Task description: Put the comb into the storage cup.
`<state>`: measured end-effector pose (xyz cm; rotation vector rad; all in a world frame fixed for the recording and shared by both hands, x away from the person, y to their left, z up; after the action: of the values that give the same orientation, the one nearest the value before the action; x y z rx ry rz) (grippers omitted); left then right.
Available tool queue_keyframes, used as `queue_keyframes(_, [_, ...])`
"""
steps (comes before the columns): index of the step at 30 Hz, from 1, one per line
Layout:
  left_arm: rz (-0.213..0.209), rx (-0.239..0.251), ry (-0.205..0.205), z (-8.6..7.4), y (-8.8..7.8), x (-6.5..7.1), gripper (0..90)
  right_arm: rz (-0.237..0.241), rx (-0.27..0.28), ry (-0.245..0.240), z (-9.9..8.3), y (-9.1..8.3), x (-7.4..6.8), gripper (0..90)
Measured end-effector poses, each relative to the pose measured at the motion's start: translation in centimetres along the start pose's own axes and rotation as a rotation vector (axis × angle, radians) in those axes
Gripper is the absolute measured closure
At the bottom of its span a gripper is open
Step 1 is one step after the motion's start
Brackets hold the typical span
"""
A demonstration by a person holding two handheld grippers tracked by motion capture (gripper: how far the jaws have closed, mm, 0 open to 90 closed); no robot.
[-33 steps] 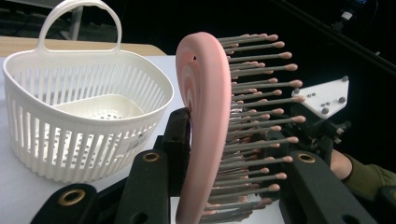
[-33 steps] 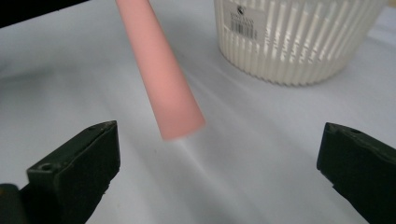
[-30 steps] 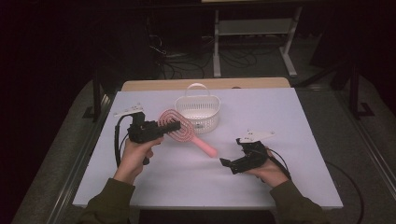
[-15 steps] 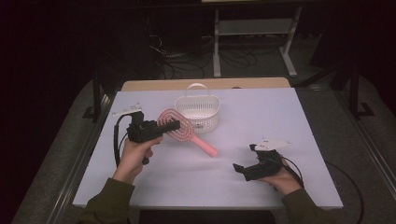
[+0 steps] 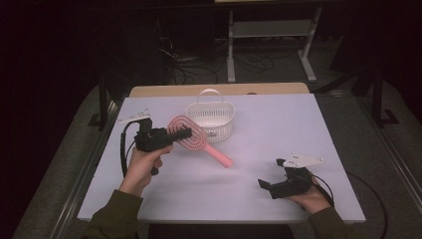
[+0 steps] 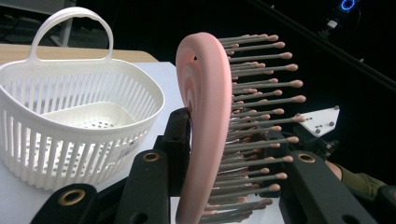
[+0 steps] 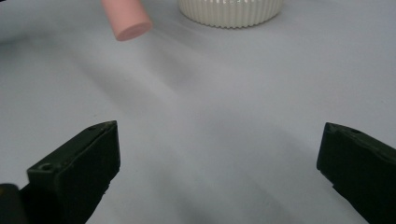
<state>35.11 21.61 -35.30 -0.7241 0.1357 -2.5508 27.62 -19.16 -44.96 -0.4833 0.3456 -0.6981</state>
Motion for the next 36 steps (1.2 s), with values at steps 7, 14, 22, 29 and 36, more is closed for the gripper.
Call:
queue_keyframes(7, [-0.012,0.009,0.016,0.5,-0.1,0.3,64.5,0.004,-0.004,-0.004,0.0,0.1,-0.1,0.0])
queue_keyframes(14, [-0.021,0.017,0.027,1.2,-0.1,0.5,64.5,0.008,-0.009,-0.006,0.0,0.2,-0.2,0.0])
queue_keyframes(22, [-0.033,0.025,0.044,2.3,0.2,0.6,64.5,0.000,-0.013,-0.004,0.0,0.2,0.0,0.0])
queue_keyframes(29, [-0.038,0.039,0.048,3.1,0.3,0.5,64.4,0.002,-0.018,-0.002,0.0,0.3,-0.1,0.0])
queue_keyframes(36, [-0.042,0.054,0.046,4.0,0.6,0.3,64.4,0.003,-0.015,-0.003,0.0,0.3,-0.1,0.0])
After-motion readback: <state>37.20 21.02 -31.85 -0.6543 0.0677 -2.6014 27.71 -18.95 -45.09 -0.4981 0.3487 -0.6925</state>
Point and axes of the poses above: each handheld gripper's, and its own axes: y roughly forward along the jaws, z roughly out of its top, x roughly to its right, the point moved 1 cm from there along y, roughly forward along the jaws, and after that the axes turned 2 degrees about z, right-handed, at the moved point
